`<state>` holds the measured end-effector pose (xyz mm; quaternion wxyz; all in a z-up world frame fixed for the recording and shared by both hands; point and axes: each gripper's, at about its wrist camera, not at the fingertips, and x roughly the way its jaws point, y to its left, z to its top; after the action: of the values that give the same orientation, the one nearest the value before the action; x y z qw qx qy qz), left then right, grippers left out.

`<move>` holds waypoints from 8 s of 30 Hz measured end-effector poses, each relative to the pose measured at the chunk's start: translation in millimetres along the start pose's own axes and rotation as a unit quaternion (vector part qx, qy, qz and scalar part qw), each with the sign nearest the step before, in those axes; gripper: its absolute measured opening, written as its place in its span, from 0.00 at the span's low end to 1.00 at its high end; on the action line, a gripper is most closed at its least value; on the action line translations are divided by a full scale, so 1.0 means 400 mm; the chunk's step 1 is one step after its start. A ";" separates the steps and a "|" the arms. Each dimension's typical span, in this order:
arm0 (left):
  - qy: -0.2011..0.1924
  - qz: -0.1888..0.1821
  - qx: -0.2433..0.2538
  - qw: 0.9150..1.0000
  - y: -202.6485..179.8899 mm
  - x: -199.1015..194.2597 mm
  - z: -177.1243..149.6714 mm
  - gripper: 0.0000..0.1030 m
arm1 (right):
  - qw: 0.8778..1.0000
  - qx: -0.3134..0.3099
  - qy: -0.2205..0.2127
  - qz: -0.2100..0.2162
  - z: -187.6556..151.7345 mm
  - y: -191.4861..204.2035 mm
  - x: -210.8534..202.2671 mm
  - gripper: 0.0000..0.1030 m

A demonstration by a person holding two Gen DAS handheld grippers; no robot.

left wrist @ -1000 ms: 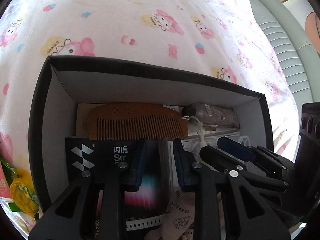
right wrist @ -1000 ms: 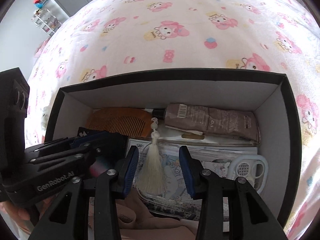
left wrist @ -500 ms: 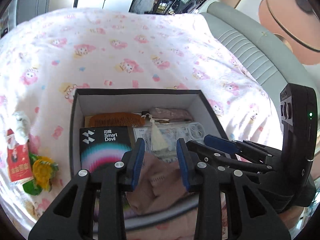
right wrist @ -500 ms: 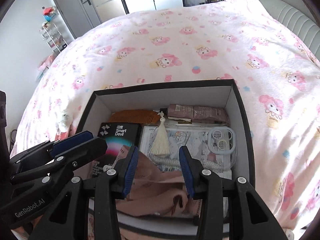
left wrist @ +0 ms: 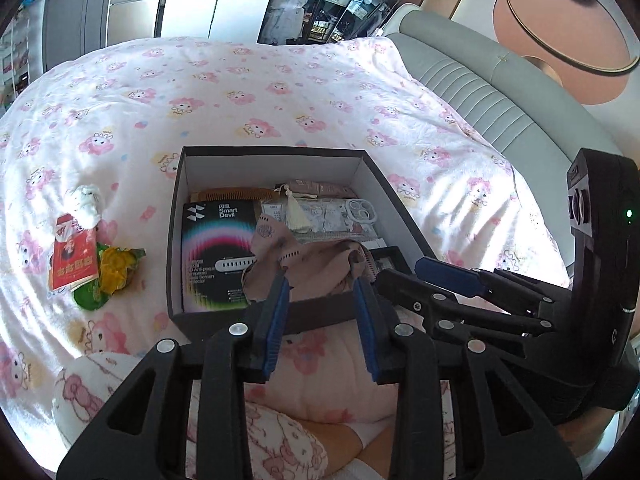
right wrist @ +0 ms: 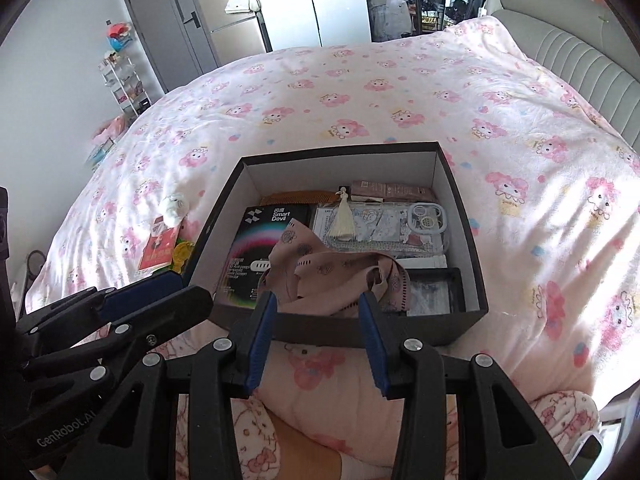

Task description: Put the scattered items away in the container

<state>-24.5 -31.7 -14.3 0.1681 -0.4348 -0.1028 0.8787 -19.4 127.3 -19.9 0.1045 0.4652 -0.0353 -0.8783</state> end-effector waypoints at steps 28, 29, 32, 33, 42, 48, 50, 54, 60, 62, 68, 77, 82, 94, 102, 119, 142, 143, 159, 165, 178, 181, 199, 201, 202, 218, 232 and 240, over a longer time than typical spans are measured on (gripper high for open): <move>-0.051 0.120 -0.160 0.978 0.418 -0.193 -0.079 0.37 | 0.969 -0.138 0.073 0.191 0.051 0.417 0.182 0.37; -0.051 0.126 -0.167 0.977 0.444 -0.189 -0.081 0.37 | 0.966 -0.138 0.082 0.203 0.063 0.431 0.201 0.37; -0.049 0.129 -0.190 0.972 0.527 -0.162 -0.092 0.37 | 0.964 -0.131 0.098 0.211 0.098 0.455 0.257 0.37; -0.046 0.128 -0.200 0.970 0.555 -0.151 -0.094 0.37 | 0.963 -0.127 0.105 0.211 0.111 0.460 0.279 0.37; 0.008 0.094 -0.283 0.955 0.787 0.037 -0.094 0.21 | 0.952 -0.128 0.193 0.201 0.158 0.559 0.503 0.37; 0.024 0.089 -0.307 0.947 0.866 0.125 -0.084 0.20 | 0.949 -0.127 0.222 0.182 0.154 0.597 0.630 0.37; 0.014 0.087 -0.318 0.944 0.890 0.133 -0.078 0.20 | 0.949 -0.127 0.228 0.179 0.154 0.605 0.652 0.37; 0.017 0.084 -0.341 0.936 0.935 0.173 -0.070 0.22 | 0.949 -0.137 0.238 0.155 0.159 0.632 0.697 0.37; 0.018 0.076 -0.343 0.936 0.935 0.193 -0.069 0.18 | 0.946 -0.128 0.267 0.136 0.159 0.644 0.772 0.37; 0.016 0.059 -0.346 0.936 0.934 0.182 -0.079 0.16 | 0.946 -0.122 0.265 0.143 0.155 0.643 0.758 0.36; 0.023 0.047 -0.336 0.940 0.885 0.128 -0.123 0.18 | 0.948 -0.138 0.238 0.161 0.133 0.648 0.658 0.36; 0.023 0.005 -0.328 0.945 0.822 0.053 -0.161 0.27 | 0.942 -0.153 0.227 0.196 0.113 0.655 0.522 0.36; 0.032 0.015 -0.322 0.946 0.817 0.062 -0.146 0.27 | 0.934 -0.163 0.229 0.222 0.094 0.665 0.487 0.36; 0.066 0.028 -0.400 0.914 0.889 0.103 -0.250 0.31 | 0.939 -0.161 0.245 0.177 0.123 0.656 0.582 0.36; 0.065 -0.029 -0.322 0.944 0.793 0.126 -0.152 0.33 | 0.952 -0.139 0.221 0.162 0.118 0.597 0.542 0.36; 0.052 0.014 -0.299 0.953 0.788 0.108 -0.122 0.28 | 0.942 -0.113 0.274 0.158 0.060 0.567 0.580 0.37; 0.025 0.112 -0.244 0.963 1.005 0.248 0.068 0.40 | 0.931 -0.097 0.297 0.189 0.075 0.590 0.654 0.37; 0.039 0.109 -0.242 0.963 1.005 0.257 0.063 0.40 | 0.935 -0.094 0.286 0.188 0.083 0.588 0.649 0.37; 0.034 0.093 -0.287 0.953 0.900 0.147 -0.111 0.46 | 0.975 -0.115 0.173 0.083 0.170 0.539 0.559 0.37; 0.055 0.094 -0.299 0.948 0.953 0.208 -0.070 0.47 | 0.967 -0.117 0.210 0.080 0.119 0.542 0.624 0.37; 0.051 0.056 -0.288 0.955 0.834 0.139 -0.120 0.47 | 0.971 -0.114 0.189 0.092 0.141 0.517 0.613 0.37; 0.058 0.075 -0.308 0.947 0.886 0.174 -0.104 0.47 | 0.968 -0.107 0.205 0.095 0.142 0.512 0.630 0.37; 0.020 0.079 -0.268 0.960 0.692 0.018 -0.087 0.37 | 0.975 -0.136 0.113 0.135 0.120 0.502 0.380 0.37; 0.014 0.076 -0.256 0.964 0.654 0.003 -0.074 0.37 | 0.977 -0.129 0.101 0.135 0.114 0.478 0.341 0.37; 0.011 0.078 -0.247 0.966 0.631 -0.001 -0.066 0.37 | 0.978 -0.124 0.096 0.136 0.111 0.466 0.326 0.37; 0.032 -0.031 -0.118 0.992 0.194 0.129 0.029 0.37 | 0.995 0.022 0.033 0.095 0.045 0.015 0.102 0.39; 0.095 -0.084 -0.028 0.992 0.047 0.419 0.181 0.39 | 0.997 0.071 0.035 0.017 0.081 -0.239 0.173 0.39; 0.128 -0.088 -0.059 0.986 0.086 0.567 0.231 0.43 | 0.997 0.042 0.055 -0.046 0.191 -0.267 0.294 0.40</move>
<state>-233.7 20.4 -135.5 0.2302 -0.5422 -0.1700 0.7901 -162.6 203.2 -89.1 0.0464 0.5177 -0.0448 -0.8531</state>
